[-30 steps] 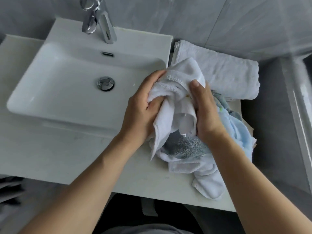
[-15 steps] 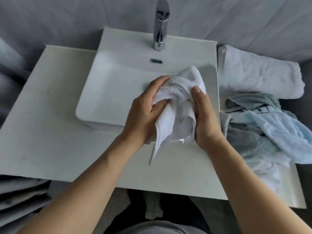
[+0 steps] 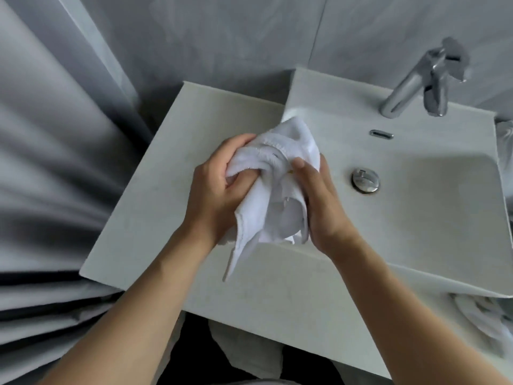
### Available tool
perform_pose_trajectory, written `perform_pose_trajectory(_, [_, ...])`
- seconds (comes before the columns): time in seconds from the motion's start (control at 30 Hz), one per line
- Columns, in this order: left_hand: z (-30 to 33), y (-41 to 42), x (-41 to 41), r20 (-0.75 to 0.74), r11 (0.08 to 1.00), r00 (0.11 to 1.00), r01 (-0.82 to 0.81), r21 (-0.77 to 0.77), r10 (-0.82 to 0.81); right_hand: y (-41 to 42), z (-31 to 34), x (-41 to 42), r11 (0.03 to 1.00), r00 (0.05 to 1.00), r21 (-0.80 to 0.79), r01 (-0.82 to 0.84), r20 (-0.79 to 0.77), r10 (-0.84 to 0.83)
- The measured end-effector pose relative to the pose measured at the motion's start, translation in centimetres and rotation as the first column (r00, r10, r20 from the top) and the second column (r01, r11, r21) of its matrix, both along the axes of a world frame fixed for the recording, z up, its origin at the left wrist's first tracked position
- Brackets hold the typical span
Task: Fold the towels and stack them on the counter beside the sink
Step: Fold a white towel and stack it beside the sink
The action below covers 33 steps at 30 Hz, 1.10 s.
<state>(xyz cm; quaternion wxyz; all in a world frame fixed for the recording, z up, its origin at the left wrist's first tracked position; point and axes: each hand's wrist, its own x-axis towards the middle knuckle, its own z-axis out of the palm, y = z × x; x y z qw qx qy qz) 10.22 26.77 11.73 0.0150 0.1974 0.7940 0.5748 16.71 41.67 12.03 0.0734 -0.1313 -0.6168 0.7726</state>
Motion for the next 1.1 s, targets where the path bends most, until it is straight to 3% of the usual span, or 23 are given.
perform_pose_trajectory(0.17, [-1.3, -8.3, -8.4, -0.222, 0.987, 0.973, 0.034, -0.155, -0.068, -8.1, -1.9, -7.1, 0.999, 0.996, -0.001, -0.049, -0.080, 0.049])
perform_pose_trajectory(0.23, [-3.2, -11.2, -11.3, -0.238, 0.962, 0.969, 0.004, -0.272, -0.072, -10.7, -3.9, -8.6, 0.997, 0.999, 0.063, 0.038, -0.025, -0.037])
perform_pose_trajectory(0.3, [-6.3, -13.9, -13.1, -0.148, 0.894, 0.981, 0.046, -0.446, -0.124, -12.3, -6.8, -9.8, 0.962, 0.984, 0.238, 0.135, 0.085, -0.159])
perform_pose_trajectory(0.33, [-8.5, -15.2, -13.3, -0.058, 0.793, 0.981, 0.113, -0.599, -0.184, -12.8, -8.3, -10.3, 0.934, 0.972, 0.337, 0.119, 0.154, -0.179])
perform_pose_trajectory(0.4, [-13.0, -17.6, -12.5, 0.185, 0.419, 0.929, 0.315, -0.852, -0.321, -13.4, -11.4, -10.7, 0.873, 0.915, 0.480, -0.086, 0.384, -0.121])
perform_pose_trajectory(0.43, [-14.7, -18.7, -12.0, 0.275, 0.297, 0.896, 0.384, -0.874, -0.349, -13.8, -13.0, -10.6, 0.829, 0.851, 0.507, -0.237, 0.520, -0.075])
perform_pose_trajectory(0.47, [-15.8, -19.4, -11.8, 0.316, 0.273, 0.876, 0.425, -0.863, -0.364, -14.3, -14.1, -10.3, 0.787, 0.783, 0.500, -0.361, 0.621, -0.035])
perform_pose_trajectory(0.53, [-16.3, -19.7, -12.5, 0.377, 0.357, 0.853, 0.500, -0.789, -0.361, -15.1, -15.6, -9.6, 0.738, 0.746, 0.527, -0.421, 0.665, -0.049])
perform_pose_trajectory(0.6, [-15.5, -19.5, -13.8, 0.479, 0.388, 0.810, 0.584, -0.713, -0.339, -15.2, -15.5, -9.2, 0.746, 0.747, 0.524, -0.410, 0.662, -0.054])
perform_pose_trajectory(0.67, [-14.7, -19.4, -14.5, 0.473, 0.421, 0.808, 0.587, -0.691, -0.350, -15.3, -14.6, -9.0, 0.789, 0.746, 0.461, -0.406, 0.666, -0.005])
perform_pose_trajectory(0.73, [-13.8, -19.3, -14.8, 0.424, 0.550, 0.855, 0.518, -0.655, -0.299, -15.5, -14.0, -8.5, 0.850, 0.777, 0.408, -0.333, 0.630, 0.002])
perform_pose_trajectory(0.8, [-12.6, -19.1, -15.3, 0.504, 0.698, 0.848, 0.461, -0.548, -0.164, -15.6, -13.8, -8.0, 0.897, 0.792, 0.404, -0.180, 0.601, -0.112])
perform_pose_trajectory(0.87, [-11.8, -19.2, -15.9, 0.681, 0.794, 0.720, 0.490, -0.359, -0.136, -15.7, -13.8, -7.8, 0.900, 0.740, 0.428, -0.086, 0.632, -0.230])
perform_pose_trajectory(0.93, [-11.3, -19.7, -16.1, 0.850, 0.846, 0.479, 0.528, -0.077, -0.222, -15.6, -14.3, -7.7, 0.880, 0.670, 0.449, -0.154, 0.702, -0.241])
perform_pose_trajectory(0.97, [-11.5, -19.9, -16.1, 0.867, 0.841, 0.432, 0.540, -0.029, -0.248, -15.5, -14.5, -7.7, 0.885, 0.629, 0.428, -0.183, 0.743, -0.229])
perform_pose_trajectory(1.0, [-11.6, -19.9, -16.1, 0.851, 0.833, 0.460, 0.551, -0.050, -0.253, -15.4, -14.8, -7.8, 0.910, 0.574, 0.388, -0.149, 0.783, -0.240])
perform_pose_trajectory(1.03, [-12.1, -19.7, -16.1, 0.800, 0.847, 0.559, 0.515, -0.131, -0.216, -15.3, -14.8, -7.9, 0.938, 0.518, 0.338, -0.072, 0.817, -0.255])
perform_pose_trajectory(1.1, [-13.5, -19.2, -16.4, 0.559, 0.836, 0.828, 0.334, -0.435, -0.040, -15.4, -14.8, -8.1, 0.967, 0.474, 0.246, 0.061, 0.846, -0.245])
